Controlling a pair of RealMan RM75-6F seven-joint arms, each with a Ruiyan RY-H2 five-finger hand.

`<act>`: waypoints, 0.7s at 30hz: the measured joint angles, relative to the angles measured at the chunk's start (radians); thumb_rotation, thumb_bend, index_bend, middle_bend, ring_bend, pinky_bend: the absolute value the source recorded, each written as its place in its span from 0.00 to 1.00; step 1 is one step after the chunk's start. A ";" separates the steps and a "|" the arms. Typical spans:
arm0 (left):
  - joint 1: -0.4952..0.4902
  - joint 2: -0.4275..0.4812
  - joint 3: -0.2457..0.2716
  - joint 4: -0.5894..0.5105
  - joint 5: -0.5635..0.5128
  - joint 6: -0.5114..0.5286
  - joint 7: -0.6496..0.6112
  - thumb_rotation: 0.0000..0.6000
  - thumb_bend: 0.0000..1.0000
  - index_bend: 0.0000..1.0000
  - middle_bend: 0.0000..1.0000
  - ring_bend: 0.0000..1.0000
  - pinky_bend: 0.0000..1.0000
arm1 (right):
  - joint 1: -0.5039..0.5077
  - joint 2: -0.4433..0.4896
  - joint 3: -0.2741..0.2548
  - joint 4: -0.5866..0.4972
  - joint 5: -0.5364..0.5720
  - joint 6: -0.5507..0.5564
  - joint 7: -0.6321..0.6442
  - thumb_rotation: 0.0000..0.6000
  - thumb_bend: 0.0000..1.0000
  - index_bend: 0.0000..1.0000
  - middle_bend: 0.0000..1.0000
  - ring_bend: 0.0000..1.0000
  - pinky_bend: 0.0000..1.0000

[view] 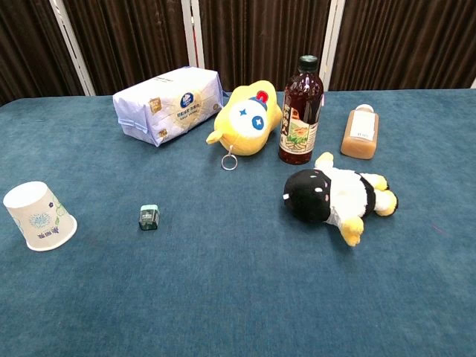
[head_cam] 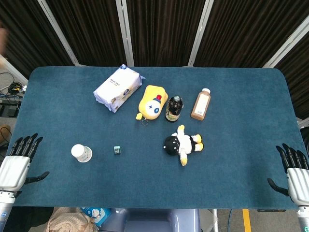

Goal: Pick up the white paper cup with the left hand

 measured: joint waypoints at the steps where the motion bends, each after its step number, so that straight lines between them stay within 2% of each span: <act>1: 0.000 0.000 0.000 0.000 0.000 0.000 0.000 1.00 0.10 0.00 0.00 0.00 0.00 | 0.000 0.000 0.000 0.000 0.000 0.000 0.000 1.00 0.24 0.00 0.00 0.00 0.00; 18: -0.007 0.000 -0.003 0.004 -0.004 -0.013 -0.003 1.00 0.10 0.00 0.00 0.00 0.00 | 0.004 -0.004 0.002 -0.001 0.004 -0.006 -0.008 1.00 0.24 0.00 0.00 0.00 0.00; 21: -0.020 0.002 -0.010 0.002 -0.013 -0.032 0.002 1.00 0.11 0.00 0.00 0.00 0.05 | 0.005 -0.005 0.003 -0.002 0.009 -0.010 -0.008 1.00 0.24 0.00 0.00 0.00 0.00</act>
